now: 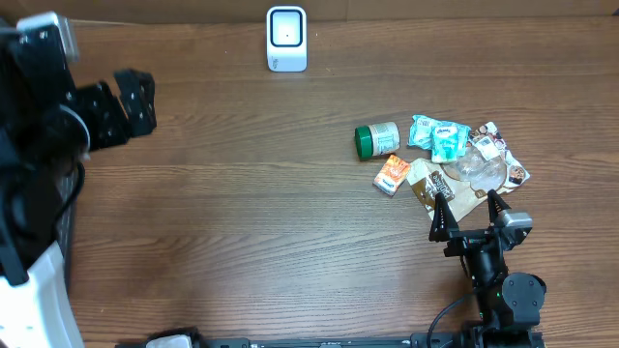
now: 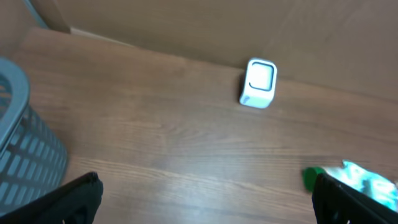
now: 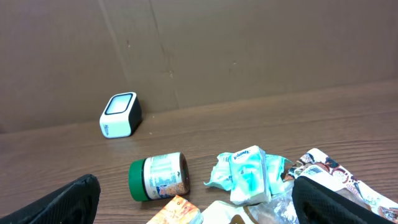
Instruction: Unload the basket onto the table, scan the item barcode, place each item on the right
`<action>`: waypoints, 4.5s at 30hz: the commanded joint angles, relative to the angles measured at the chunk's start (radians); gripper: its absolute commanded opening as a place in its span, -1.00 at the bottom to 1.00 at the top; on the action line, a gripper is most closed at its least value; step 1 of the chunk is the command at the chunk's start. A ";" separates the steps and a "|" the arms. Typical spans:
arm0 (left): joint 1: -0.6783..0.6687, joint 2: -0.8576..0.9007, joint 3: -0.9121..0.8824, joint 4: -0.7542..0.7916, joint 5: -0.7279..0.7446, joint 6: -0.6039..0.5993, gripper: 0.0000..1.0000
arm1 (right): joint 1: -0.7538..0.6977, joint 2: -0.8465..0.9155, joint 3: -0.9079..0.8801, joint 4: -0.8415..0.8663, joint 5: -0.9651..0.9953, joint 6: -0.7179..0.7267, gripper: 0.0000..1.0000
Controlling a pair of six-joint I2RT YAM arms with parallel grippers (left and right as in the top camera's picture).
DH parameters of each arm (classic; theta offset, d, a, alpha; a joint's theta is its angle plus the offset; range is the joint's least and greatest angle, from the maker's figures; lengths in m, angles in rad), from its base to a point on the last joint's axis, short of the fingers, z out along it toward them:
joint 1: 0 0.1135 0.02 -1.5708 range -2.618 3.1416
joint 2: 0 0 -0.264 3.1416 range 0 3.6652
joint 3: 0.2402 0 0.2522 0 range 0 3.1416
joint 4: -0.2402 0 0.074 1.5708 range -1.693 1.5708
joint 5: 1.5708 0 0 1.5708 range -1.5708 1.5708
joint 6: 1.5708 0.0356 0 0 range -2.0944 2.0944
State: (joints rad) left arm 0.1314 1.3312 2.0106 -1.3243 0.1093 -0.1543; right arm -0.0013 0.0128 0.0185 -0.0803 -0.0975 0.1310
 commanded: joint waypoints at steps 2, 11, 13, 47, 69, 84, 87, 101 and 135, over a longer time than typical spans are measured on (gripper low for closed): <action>-0.002 -0.169 -0.326 0.227 -0.017 0.014 0.99 | -0.007 -0.010 -0.011 0.004 -0.001 -0.002 1.00; -0.009 -0.546 -1.022 0.888 0.021 0.045 0.99 | -0.007 -0.010 -0.011 0.004 -0.001 -0.001 1.00; -0.010 -0.622 -1.149 0.988 0.020 0.054 0.99 | -0.007 -0.010 -0.011 0.004 -0.001 -0.001 1.00; -0.011 -1.328 -2.006 1.248 -0.056 0.236 0.99 | -0.007 -0.010 -0.011 0.004 -0.001 -0.001 1.00; -0.007 -1.328 -2.006 1.250 -0.057 0.219 0.99 | -0.007 -0.010 -0.011 0.004 -0.001 -0.002 1.00; -0.007 -1.328 -2.006 1.250 -0.057 0.219 0.99 | -0.007 -0.010 -0.011 0.004 -0.001 -0.002 1.00; -0.007 -1.328 -2.006 1.250 -0.057 0.219 0.99 | -0.007 -0.010 -0.011 0.004 -0.001 -0.001 1.00; -0.007 -1.328 -2.006 1.250 -0.057 0.219 0.99 | -0.007 -0.010 -0.011 0.004 -0.001 -0.002 1.00; -0.007 -1.328 -2.006 1.249 -0.057 0.219 0.99 | -0.007 -0.010 -0.011 0.004 -0.001 -0.001 1.00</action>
State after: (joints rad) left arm 0.1303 0.0158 0.0090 -0.0711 0.0689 0.0624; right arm -0.0013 0.0128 0.0185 -0.0795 -0.0975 0.1307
